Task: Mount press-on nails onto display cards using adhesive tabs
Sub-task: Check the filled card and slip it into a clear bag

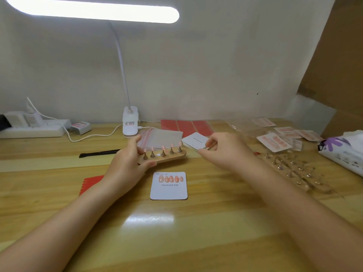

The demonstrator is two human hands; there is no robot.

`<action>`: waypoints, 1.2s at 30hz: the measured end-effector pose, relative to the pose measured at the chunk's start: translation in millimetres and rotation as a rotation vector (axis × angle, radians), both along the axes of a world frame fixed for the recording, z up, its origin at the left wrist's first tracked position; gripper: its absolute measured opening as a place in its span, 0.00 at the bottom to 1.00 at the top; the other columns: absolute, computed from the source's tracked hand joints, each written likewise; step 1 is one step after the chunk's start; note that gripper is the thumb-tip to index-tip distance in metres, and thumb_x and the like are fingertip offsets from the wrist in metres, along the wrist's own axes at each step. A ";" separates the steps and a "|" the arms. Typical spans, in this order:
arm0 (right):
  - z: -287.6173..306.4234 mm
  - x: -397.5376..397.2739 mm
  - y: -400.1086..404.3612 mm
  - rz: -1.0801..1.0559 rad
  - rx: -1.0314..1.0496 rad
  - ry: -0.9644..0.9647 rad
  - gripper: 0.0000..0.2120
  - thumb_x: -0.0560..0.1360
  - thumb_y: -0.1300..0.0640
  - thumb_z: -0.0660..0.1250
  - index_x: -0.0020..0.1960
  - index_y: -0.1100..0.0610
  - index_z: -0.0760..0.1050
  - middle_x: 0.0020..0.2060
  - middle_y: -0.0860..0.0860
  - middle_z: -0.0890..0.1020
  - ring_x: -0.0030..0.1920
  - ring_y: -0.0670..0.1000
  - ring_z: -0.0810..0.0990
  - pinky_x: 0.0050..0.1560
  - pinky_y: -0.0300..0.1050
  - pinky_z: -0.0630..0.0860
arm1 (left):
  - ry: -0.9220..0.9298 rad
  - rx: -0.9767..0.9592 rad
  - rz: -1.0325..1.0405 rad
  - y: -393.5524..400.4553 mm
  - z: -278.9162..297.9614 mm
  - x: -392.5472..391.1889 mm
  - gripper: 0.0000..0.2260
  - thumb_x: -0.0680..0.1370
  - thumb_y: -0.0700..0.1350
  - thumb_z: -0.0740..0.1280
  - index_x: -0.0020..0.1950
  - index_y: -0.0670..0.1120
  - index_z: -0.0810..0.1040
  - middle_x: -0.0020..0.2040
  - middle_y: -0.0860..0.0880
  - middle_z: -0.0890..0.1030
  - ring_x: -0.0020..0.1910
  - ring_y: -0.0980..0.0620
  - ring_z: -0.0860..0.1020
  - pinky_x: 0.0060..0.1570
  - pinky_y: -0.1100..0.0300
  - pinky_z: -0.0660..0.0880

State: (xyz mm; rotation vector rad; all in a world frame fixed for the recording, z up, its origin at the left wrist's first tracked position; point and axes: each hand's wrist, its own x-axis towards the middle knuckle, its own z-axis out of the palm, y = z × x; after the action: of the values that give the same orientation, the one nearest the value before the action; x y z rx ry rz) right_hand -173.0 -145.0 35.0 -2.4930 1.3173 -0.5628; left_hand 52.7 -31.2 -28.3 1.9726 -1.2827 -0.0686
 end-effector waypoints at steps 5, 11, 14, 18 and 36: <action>-37.8 34.2 0.3 0.051 0.091 -0.093 0.31 0.72 0.37 0.67 0.67 0.55 0.71 0.47 0.48 0.82 0.49 0.50 0.79 0.50 0.51 0.78 | -0.002 0.023 -0.013 -1.4 -0.3 -2.3 0.39 0.72 0.52 0.75 0.77 0.50 0.57 0.53 0.54 0.75 0.58 0.50 0.74 0.56 0.57 0.70; -59.1 32.3 -2.6 0.015 0.000 -0.111 0.39 0.66 0.31 0.69 0.69 0.53 0.69 0.54 0.50 0.81 0.55 0.52 0.78 0.44 0.46 0.73 | -0.009 0.050 -0.046 -4.4 -2.2 -9.8 0.37 0.73 0.51 0.74 0.77 0.49 0.58 0.58 0.52 0.77 0.61 0.52 0.74 0.59 0.60 0.69; -62.0 32.7 -4.3 0.017 -0.036 -0.127 0.35 0.69 0.35 0.70 0.68 0.53 0.69 0.52 0.49 0.81 0.54 0.51 0.77 0.43 0.45 0.73 | -0.035 0.081 -0.064 -2.9 -2.6 -10.4 0.34 0.76 0.47 0.71 0.77 0.50 0.57 0.65 0.49 0.77 0.64 0.50 0.74 0.61 0.58 0.70; -65.6 34.9 -5.5 -0.002 -0.075 -0.124 0.33 0.71 0.37 0.69 0.69 0.53 0.67 0.53 0.50 0.80 0.54 0.51 0.77 0.42 0.44 0.71 | -0.110 0.100 -0.049 0.7 5.7 -10.9 0.33 0.78 0.43 0.68 0.78 0.49 0.54 0.72 0.48 0.70 0.68 0.48 0.71 0.65 0.55 0.68; -61.4 29.7 15.3 0.288 -0.281 -0.227 0.10 0.76 0.46 0.67 0.43 0.52 0.73 0.27 0.43 0.70 0.28 0.42 0.67 0.29 0.37 0.59 | -0.355 1.245 0.029 45.4 71.0 46.1 0.58 0.48 0.68 0.79 0.72 0.58 0.56 0.67 0.51 0.66 0.63 0.46 0.70 0.63 0.48 0.71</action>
State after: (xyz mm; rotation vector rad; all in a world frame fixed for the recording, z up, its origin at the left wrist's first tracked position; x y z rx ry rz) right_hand -143.3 -129.7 -26.4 -2.6726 0.8264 -0.9813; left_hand 98.8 14.3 42.8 3.1411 -1.6202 -0.6648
